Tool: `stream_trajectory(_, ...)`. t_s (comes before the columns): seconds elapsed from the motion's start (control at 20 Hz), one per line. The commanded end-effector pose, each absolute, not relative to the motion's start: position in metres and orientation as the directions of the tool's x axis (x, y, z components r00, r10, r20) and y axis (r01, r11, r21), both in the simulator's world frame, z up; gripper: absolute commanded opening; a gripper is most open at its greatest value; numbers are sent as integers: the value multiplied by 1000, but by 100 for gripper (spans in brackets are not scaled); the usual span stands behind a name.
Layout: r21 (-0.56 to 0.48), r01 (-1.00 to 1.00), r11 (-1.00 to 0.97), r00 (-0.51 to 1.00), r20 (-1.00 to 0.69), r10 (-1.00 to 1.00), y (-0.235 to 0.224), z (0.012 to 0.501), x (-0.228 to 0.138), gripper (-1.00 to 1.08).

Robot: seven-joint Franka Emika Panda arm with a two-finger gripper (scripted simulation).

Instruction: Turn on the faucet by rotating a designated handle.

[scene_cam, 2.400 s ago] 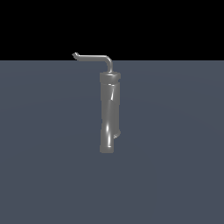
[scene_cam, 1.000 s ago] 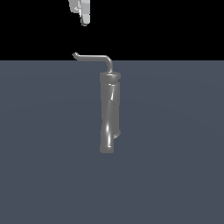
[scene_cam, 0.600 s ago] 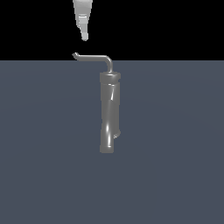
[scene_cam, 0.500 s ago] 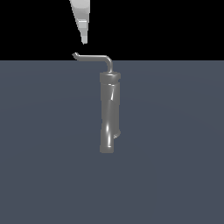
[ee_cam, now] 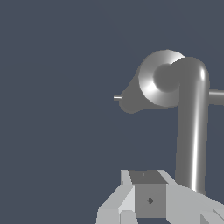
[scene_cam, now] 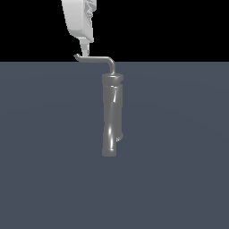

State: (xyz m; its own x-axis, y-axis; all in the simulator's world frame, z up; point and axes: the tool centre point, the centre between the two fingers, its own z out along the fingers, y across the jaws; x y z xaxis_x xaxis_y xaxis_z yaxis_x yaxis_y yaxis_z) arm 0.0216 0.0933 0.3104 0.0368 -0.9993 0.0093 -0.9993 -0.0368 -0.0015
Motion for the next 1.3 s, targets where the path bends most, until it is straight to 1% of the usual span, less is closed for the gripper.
stream_trajectory(0.0, -1, -1000, -9, 9, 5, -1000, 95, 306, 25, -100)
stream_trajectory(0.55, 0, -1000, 19, -19, 0, -1000, 97, 300, 29, -100)
stream_trajectory(1.25, 0, -1000, 19, -19, 0, -1000, 100, 300, -14, -100)
